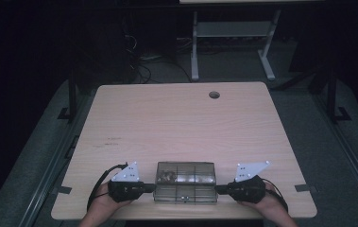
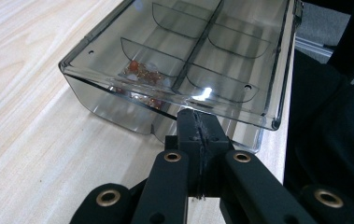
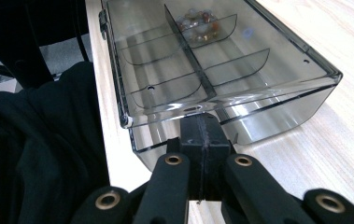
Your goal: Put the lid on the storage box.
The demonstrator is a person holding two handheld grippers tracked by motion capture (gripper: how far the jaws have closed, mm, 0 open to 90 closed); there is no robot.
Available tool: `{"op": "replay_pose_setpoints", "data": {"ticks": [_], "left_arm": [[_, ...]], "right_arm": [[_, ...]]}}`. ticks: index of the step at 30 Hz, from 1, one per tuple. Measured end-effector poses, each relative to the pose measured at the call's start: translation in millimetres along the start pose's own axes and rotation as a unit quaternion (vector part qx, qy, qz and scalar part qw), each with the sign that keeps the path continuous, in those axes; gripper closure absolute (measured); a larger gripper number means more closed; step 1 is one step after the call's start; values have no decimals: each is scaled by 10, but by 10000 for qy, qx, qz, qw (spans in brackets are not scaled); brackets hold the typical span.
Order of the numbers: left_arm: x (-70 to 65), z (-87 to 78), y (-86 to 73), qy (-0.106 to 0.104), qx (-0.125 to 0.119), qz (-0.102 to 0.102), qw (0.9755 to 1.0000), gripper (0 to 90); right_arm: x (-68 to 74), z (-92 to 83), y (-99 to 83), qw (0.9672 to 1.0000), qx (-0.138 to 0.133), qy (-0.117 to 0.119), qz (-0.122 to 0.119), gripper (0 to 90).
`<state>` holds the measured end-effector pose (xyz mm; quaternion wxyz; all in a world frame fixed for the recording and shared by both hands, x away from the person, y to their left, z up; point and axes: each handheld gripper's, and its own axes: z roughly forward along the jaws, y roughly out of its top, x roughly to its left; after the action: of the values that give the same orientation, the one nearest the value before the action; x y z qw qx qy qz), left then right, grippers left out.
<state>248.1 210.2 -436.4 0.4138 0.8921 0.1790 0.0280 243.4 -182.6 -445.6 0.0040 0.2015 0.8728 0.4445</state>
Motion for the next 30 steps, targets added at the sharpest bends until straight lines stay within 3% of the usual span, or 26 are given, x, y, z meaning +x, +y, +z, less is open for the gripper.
{"op": "replay_pose_setpoints", "data": {"ticks": [10, 20, 24, 28, 29, 30], "left_arm": [[25, 7, -32, 62, 162, 11, 9998, 891], [64, -31, -45, 148, 85, -118, 9998, 884], [105, -74, -52, 219, 22, -169, 9996, 812], [158, -125, -76, 318, -133, -383, 9987, 676], [174, -136, -80, 381, -164, -412, 9983, 604], [182, -144, -85, 425, -200, -480, 9977, 604]], "right_arm": [[-20, 4, -31, 9999, 152, -59, 37, 897], [-54, -13, -46, 9998, 146, -122, 39, 879], [-75, -42, -49, 9995, 42, -275, 142, 776], [-118, -62, -50, 9978, -111, -564, 338, 625], [-136, -77, -50, 9964, -204, -726, 392, 543], [-136, -77, -50, 9964, -204, -726, 392, 543]]}}
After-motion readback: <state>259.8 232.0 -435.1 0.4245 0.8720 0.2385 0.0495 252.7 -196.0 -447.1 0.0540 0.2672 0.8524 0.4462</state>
